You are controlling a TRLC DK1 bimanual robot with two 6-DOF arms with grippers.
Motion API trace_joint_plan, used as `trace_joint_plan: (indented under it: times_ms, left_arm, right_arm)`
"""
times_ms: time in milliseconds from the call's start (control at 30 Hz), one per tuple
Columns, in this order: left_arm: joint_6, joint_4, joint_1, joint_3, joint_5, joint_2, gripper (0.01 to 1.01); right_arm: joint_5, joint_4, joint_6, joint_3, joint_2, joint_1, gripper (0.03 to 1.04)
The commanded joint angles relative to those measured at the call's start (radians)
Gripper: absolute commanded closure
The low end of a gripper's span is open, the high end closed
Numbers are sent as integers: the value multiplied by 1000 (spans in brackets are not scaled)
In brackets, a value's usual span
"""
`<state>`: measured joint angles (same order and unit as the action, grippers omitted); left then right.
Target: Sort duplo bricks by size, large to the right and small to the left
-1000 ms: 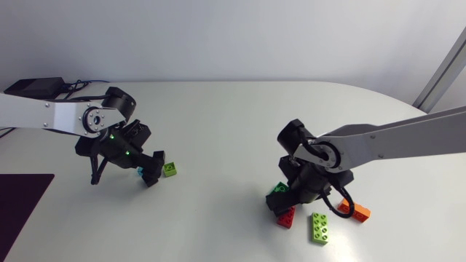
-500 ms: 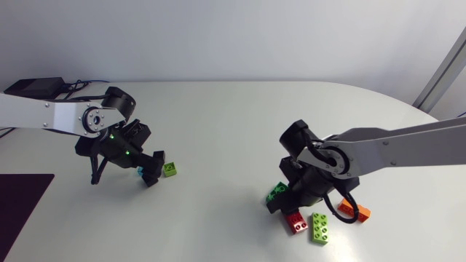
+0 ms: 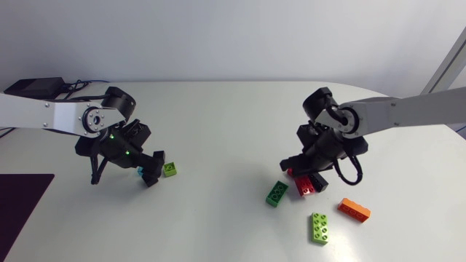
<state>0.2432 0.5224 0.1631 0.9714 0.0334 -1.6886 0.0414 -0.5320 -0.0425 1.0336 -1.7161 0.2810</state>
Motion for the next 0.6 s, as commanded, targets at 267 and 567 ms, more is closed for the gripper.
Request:
trace_joint_plan:
  times_ms: [267, 567]
  left_arm:
    - [16, -2, -11, -30, 3, 4, 44]
    - [15, -1, -10, -31, 3, 10, 44]
  right_arm:
    - [-25, -28, 36, 13, -76, -39, 66]
    - [-15, -86, -10, 20, 35, 49, 66]
